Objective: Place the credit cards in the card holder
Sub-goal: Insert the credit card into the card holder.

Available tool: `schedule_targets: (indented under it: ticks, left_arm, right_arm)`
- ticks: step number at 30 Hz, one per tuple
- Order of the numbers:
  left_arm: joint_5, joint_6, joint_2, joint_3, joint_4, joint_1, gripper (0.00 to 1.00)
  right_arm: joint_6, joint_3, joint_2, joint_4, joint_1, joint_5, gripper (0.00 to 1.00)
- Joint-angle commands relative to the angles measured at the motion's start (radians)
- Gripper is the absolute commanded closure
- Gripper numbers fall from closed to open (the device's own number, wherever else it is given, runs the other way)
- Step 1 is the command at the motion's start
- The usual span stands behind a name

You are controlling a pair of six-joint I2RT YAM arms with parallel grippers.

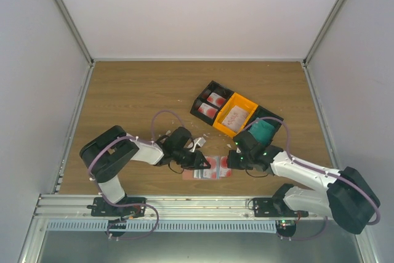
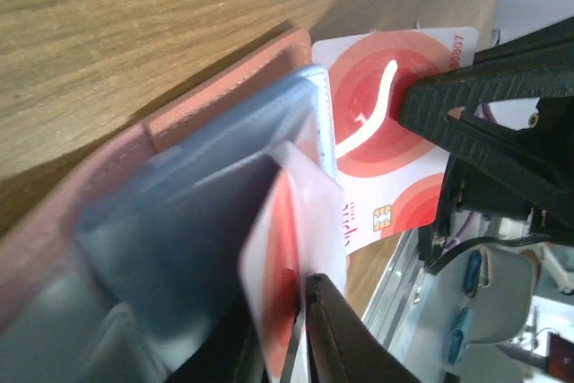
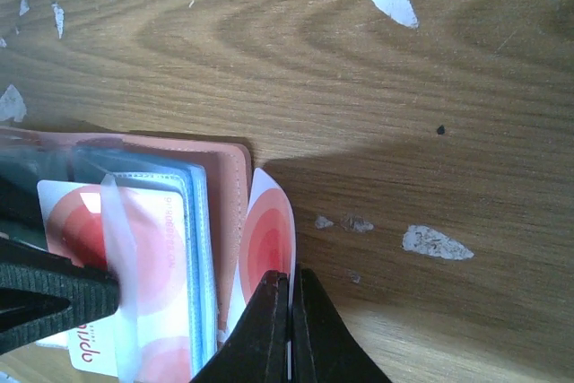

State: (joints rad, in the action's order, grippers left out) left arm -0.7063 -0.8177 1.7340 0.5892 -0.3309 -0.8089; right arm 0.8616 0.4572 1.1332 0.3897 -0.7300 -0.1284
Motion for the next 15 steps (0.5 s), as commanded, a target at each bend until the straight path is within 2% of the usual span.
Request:
schedule_targets:
  ticks: [1,9,11,15]
  left_arm:
    - [0.078,0.045,-0.055,-0.010,0.101,-0.024,0.79]
    - [0.137,0.049,-0.260,-0.033,0.263,-0.036,0.46]
    - [0.159,0.046,-0.287,-0.035,0.299,-0.039,0.42]
    - [0.202,0.049,-0.334,-0.048,0.350,-0.040,0.42]
  right_arm:
    - [0.010,-0.030,0.018,0.033,-0.009,0.039,0.99]
    - [0.006,-0.022,-0.006,0.047,-0.007,0.046,0.99]
    - [0.002,-0.019,-0.012,0.046,-0.008,0.043,0.99]
    - [-0.015,-0.002,-0.021,0.053,-0.008,0.043,1.00]
